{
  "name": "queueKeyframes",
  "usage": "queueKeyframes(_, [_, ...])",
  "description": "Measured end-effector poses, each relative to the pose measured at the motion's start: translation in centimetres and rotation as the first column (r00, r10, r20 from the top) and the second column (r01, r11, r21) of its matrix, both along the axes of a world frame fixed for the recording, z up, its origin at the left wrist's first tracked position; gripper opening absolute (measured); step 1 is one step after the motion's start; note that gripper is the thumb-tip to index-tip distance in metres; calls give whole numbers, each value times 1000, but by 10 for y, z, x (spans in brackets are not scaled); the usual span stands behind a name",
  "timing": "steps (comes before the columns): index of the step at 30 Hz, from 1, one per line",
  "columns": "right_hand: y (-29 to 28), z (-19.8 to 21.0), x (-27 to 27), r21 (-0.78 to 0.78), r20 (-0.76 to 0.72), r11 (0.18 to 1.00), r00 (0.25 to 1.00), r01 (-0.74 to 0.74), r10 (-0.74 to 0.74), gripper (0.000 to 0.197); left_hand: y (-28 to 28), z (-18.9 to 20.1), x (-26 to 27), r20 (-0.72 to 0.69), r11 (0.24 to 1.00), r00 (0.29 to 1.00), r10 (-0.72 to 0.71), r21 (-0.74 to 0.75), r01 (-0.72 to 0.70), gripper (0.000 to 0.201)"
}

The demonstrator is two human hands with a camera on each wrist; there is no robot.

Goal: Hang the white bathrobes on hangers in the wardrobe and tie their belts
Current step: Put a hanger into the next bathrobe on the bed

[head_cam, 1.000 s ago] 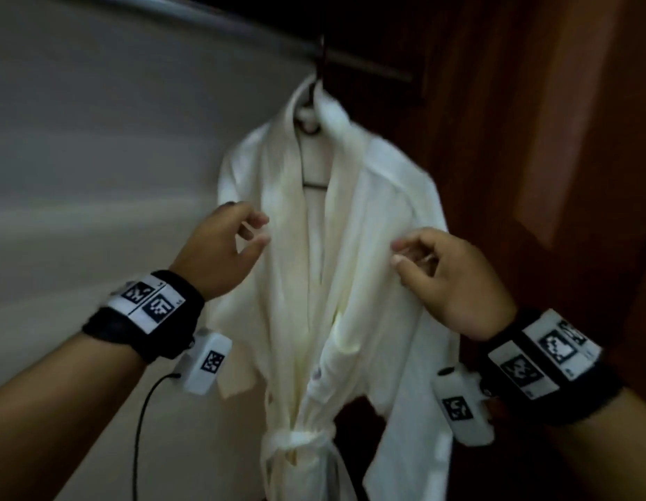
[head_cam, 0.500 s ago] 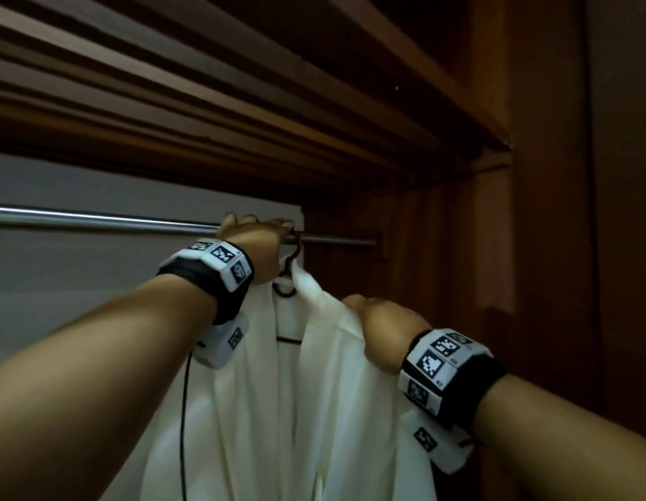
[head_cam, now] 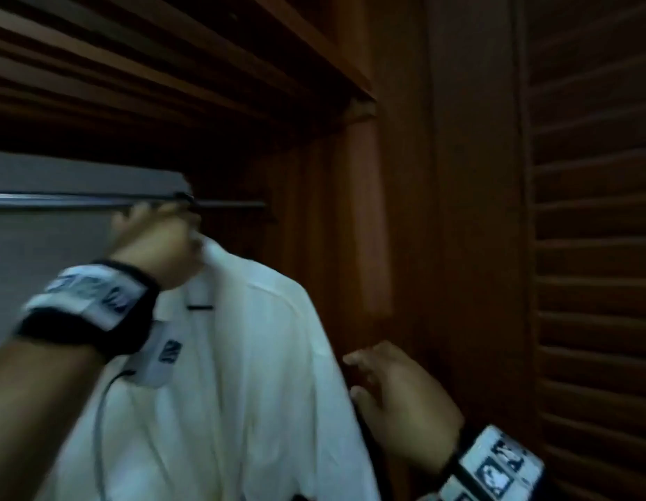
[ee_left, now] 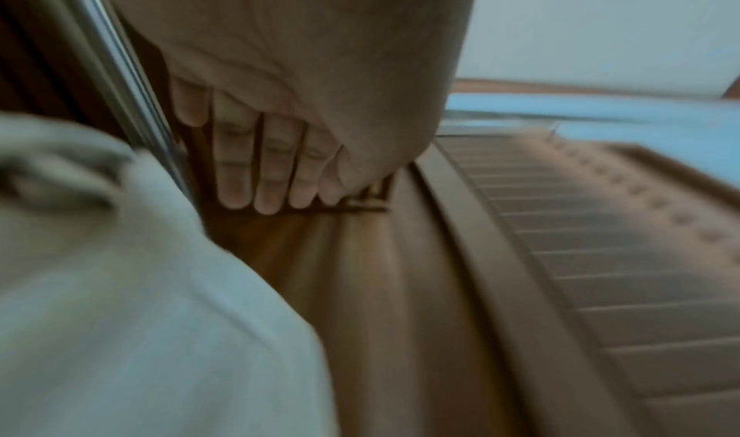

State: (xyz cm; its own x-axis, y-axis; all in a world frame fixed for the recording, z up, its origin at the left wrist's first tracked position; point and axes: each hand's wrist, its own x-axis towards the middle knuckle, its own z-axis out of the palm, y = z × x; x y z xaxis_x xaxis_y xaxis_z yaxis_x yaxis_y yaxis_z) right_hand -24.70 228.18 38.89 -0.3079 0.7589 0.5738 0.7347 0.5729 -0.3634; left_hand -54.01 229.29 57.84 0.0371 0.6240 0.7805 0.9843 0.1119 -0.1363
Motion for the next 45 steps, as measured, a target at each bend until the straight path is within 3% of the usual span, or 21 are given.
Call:
queueKeyframes(1, [-16,-13,23,-42,-30,998,998,49,-50,33,-8,-22,16,105,983,977,-184,23,182,39])
queueKeyframes(3, [-48,-41,68,-98,-80,981,981,168,-177,23,-22,-75,60,239,864,842,-484,-23,503,23])
queueKeyframes(5, [-89,-65,109,-138,-98,936,936,325,-339,17,-28,-129,108,293,644,644,-707,-109,757,11])
queueKeyframes(7, [-136,-83,143,-207,-90,866,873,455,-480,15,-29,-183,156,447,358,430,-785,-241,902,11])
queueKeyframes(10, [-217,-107,179,-294,-77,744,761,600,-644,15,-39,-252,237,582,23,255,-772,-377,926,12])
queueKeyframes(13, [-318,-132,200,-368,-98,567,576,737,-812,13,-90,-298,326,690,-270,83,-719,-388,881,11])
queueKeyframes(16, [-441,-151,215,-420,-79,368,371,830,-925,12,-178,-324,409,697,-469,-31,-716,-447,762,11])
queueKeyframes(19, [-576,-159,217,-415,-33,126,124,901,-992,9,-292,-335,474,694,-647,-197,-693,-477,594,11])
queueKeyframes(22, [-715,-165,203,-398,-15,-117,-134,910,-991,11,-420,-340,517,672,-725,-301,-677,-536,433,13])
queueKeyframes(27, [-943,-184,146,-476,-12,-425,-489,770,-872,10,-663,-354,561,657,-826,-520,-546,-524,207,10])
queueKeyframes(31, [-1107,-198,82,-516,29,-609,-698,603,-716,10,-869,-377,560,739,-852,-541,-401,-517,-75,9])
queueKeyframes(37, [-1283,-208,11,-538,107,-761,-866,363,-489,9,-1086,-408,554,798,-742,-548,-252,-523,-420,11])
queueKeyframes(45, [-1430,-257,-18,-621,113,-766,-948,166,-297,13,-1313,-443,587,790,-618,-574,-215,-565,-547,11])
